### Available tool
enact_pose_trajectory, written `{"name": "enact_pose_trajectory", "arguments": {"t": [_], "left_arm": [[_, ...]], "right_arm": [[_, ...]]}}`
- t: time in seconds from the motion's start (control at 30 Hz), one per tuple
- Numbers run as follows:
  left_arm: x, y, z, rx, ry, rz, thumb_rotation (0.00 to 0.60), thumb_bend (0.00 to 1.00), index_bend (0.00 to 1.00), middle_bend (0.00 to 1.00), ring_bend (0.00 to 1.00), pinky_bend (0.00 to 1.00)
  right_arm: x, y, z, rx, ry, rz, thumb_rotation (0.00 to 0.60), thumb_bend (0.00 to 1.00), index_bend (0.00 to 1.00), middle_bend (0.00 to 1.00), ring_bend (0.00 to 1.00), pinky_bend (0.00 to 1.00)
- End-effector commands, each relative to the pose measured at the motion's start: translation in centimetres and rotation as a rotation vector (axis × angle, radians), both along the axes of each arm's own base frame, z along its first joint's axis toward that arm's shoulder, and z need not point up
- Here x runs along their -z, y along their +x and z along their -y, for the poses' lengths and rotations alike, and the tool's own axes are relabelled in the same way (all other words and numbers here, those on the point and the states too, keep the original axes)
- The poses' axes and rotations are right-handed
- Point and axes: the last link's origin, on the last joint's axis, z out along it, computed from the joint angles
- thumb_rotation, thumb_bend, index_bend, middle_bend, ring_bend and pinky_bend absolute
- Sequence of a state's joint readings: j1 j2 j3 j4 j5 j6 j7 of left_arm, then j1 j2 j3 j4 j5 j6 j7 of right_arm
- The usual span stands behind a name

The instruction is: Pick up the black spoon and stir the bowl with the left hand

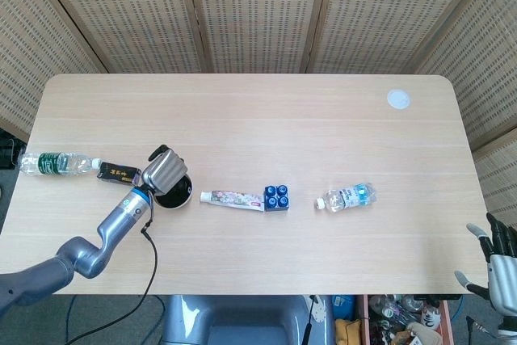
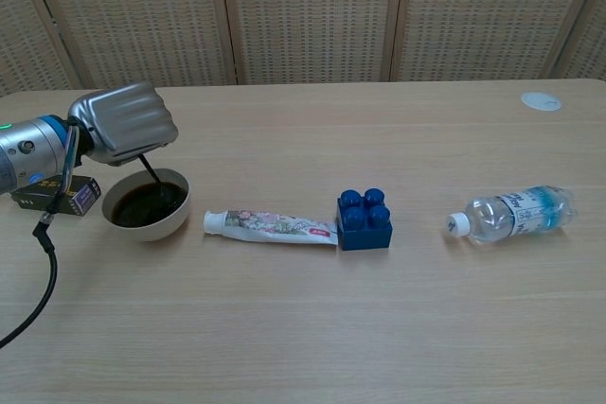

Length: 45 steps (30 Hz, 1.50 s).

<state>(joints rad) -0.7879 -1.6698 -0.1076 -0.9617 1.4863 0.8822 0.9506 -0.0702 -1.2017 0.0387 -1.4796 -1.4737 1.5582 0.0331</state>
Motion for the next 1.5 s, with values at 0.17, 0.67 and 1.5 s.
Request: {"name": "enact_pose_trajectory", "arguments": {"t": [0.17,0.67,1.5], "left_arm": [[-0.8,-1.5,0.3,-0.022,0.002,-0.015,0.6,0.39,0.68,0.96,0.85,0.78],[-2.4,-3.0,2.1,-0.026,-0.038,0.003,0.6,0.39,0.68,0.96,0.85,0.78],[-0.3,-1.0,-0.6,-0.049,0.022,0.007,0.6,0.39,0.68,0.96,0.85,0.78]], "right_arm": [[0.1,0.1,0.2,-0.005,0.006,0.001,0.6,0.19,0.22,0.08,0.0,0.0],[0.3,0.0,0.3,-0.009,0.008,0.009,0.6,0.19,0.22,0.08,0.0,0.0],[0.1,-0.4,0.0,0.01,0.001,0.004,0.6,0.19,0.22,0.08,0.0,0.0]]}}
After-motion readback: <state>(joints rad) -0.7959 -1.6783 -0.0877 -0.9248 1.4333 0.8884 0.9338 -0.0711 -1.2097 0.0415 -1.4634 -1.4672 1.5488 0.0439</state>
